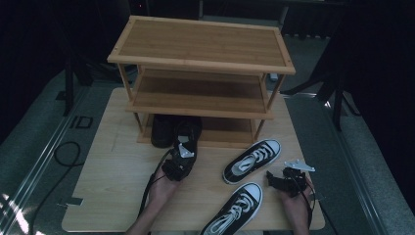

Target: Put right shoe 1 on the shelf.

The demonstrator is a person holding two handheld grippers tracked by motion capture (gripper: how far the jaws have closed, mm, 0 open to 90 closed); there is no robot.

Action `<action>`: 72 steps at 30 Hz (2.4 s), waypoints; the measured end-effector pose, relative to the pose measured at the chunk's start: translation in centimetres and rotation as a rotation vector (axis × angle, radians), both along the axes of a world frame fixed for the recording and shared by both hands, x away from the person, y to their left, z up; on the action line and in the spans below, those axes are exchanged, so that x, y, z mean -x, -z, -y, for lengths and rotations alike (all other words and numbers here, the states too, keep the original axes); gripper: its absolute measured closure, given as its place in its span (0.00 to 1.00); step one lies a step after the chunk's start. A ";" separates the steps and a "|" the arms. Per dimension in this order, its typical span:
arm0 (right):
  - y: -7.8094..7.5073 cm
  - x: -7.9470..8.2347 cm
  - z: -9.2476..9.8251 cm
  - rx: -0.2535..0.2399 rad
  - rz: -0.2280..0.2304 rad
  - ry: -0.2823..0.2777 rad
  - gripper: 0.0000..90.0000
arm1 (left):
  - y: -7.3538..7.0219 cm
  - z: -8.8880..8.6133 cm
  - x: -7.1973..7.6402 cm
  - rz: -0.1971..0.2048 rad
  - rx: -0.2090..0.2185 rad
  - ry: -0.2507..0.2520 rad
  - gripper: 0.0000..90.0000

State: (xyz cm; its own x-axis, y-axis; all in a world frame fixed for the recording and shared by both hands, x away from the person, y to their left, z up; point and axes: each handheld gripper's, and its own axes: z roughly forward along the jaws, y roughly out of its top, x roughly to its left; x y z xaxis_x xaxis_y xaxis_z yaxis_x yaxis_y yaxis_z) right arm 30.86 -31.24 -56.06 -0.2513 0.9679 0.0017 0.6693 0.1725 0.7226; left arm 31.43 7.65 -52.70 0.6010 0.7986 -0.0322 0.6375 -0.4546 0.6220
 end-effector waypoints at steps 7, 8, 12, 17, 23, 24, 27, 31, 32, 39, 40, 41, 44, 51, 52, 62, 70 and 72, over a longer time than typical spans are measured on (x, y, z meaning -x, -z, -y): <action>0.0 0.0 0.0 0.001 -0.001 0.000 0.16 | 0.7 -2.1 1.1 -0.031 0.007 -0.031 1.00; 0.0 0.0 0.0 0.001 -0.001 0.000 0.16 | 0.7 -2.1 1.1 -0.031 0.007 -0.031 1.00; 0.0 0.0 0.0 0.001 -0.001 0.000 0.16 | 1.3 -2.9 0.3 -0.049 0.021 -0.063 1.00; 0.0 0.0 0.0 0.001 -0.001 0.000 0.16 | 1.5 -2.5 -0.2 -0.061 0.029 -0.061 1.00; 0.0 0.0 0.0 0.001 -0.001 0.000 0.16 | 1.3 -2.4 -1.2 -0.059 0.053 -0.087 1.00; 0.0 0.0 0.0 0.001 -0.001 0.000 0.16 | 1.3 -2.4 -1.4 -0.059 0.054 -0.090 1.00; 0.0 0.0 0.0 0.001 -0.001 0.000 0.16 | 1.4 -2.4 -2.1 -0.060 0.062 -0.105 1.00; 0.0 0.0 0.0 0.000 0.000 0.000 0.16 | 1.4 -2.4 -3.0 -0.060 0.077 -0.123 1.00; 0.0 0.0 0.0 0.000 0.000 0.000 0.16 | 1.4 -2.4 -3.2 -0.059 0.079 -0.129 1.00; 0.0 0.0 0.0 0.001 0.000 -0.001 0.16 | 1.7 -2.9 -4.6 -0.062 0.088 -0.168 1.00; 0.0 0.0 0.0 0.001 0.001 -0.001 0.16 | 1.8 -3.0 -4.8 -0.059 0.087 -0.174 1.00; 0.0 0.0 0.0 0.000 0.000 0.000 0.16 | 1.8 -3.1 -4.9 -0.060 0.096 -0.180 1.00; 0.0 0.0 0.0 0.001 0.000 -0.001 0.16 | 1.9 -3.3 -5.3 -0.059 0.107 -0.176 1.00; 0.0 0.0 0.0 0.001 0.000 -0.001 0.16 | 1.9 -3.3 -6.2 -0.060 0.120 -0.186 1.00; 0.0 0.0 0.0 0.001 0.000 -0.001 0.16 | 1.9 -3.2 -6.3 -0.060 0.114 -0.186 1.00; 0.0 0.0 0.0 0.001 0.000 -0.001 0.16 | 1.9 -3.4 -5.7 -0.028 0.124 -0.177 0.96; 0.0 0.0 0.0 0.000 0.000 0.000 0.16 | 1.9 -2.9 -3.9 0.007 0.147 -0.134 0.89; 0.0 0.0 0.0 0.001 -0.001 0.000 0.16 | 2.2 -2.2 -3.5 0.020 0.141 -0.111 0.87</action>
